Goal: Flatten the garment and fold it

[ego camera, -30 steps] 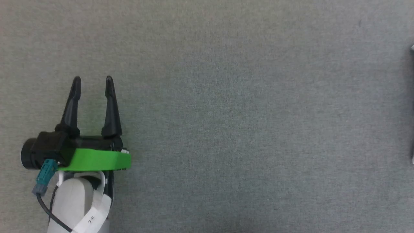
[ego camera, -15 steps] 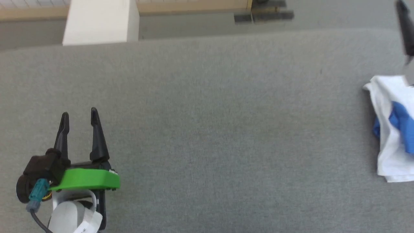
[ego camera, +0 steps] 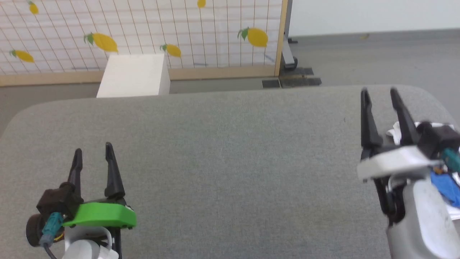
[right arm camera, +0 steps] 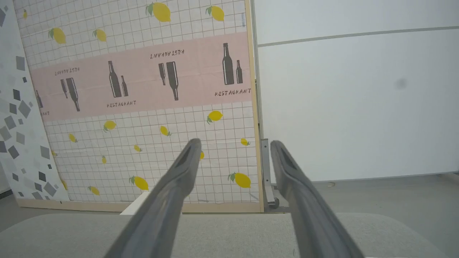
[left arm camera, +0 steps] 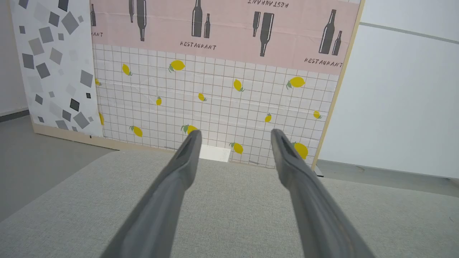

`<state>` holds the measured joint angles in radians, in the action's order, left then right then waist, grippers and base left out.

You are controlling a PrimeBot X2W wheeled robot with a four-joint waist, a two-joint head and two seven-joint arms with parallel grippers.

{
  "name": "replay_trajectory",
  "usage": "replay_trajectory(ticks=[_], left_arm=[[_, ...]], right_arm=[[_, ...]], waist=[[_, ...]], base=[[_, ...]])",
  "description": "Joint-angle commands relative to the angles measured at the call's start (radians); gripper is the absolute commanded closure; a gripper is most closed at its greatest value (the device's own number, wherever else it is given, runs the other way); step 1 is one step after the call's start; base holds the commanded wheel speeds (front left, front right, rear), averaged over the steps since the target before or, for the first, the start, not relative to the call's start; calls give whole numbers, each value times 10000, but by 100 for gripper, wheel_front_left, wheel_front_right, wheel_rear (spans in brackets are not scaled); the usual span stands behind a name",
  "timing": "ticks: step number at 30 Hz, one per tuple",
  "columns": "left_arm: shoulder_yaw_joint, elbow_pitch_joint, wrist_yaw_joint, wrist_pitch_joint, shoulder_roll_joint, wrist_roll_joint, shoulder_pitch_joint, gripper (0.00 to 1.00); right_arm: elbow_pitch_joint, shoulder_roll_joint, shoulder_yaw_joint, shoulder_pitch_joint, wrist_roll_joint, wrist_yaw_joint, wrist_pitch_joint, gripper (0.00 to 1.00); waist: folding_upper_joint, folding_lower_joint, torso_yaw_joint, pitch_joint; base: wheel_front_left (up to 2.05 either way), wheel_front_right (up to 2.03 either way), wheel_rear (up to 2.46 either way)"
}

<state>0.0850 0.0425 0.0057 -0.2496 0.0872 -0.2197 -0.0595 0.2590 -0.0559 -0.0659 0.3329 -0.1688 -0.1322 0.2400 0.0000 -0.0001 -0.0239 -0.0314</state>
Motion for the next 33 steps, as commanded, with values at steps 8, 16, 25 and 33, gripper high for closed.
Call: replay_trajectory(ticks=[8,16,25,33], left_arm=[[-349,590,45,-82,-185,-145,533,0],[-788,1521,38,-86,-247,-181,634,0],[-928,2017,31,-31,-240,-204,554,100],[-956,1966,31,34,-241,-136,555,100]], right_arm=[[353,53,828,-1745,-535,15,209,0],[582,55,958,-2367,-424,15,215,0],[1217,56,968,-2265,-399,2,157,100],[1142,57,952,-2287,-354,0,94,100]], waist=[[0,1,66,-476],[0,1,106,-365],[0,1,100,-259],[0,1,103,-234]], base=[[0,0,0],[0,0,0],[0,0,0],[0,0,0]])
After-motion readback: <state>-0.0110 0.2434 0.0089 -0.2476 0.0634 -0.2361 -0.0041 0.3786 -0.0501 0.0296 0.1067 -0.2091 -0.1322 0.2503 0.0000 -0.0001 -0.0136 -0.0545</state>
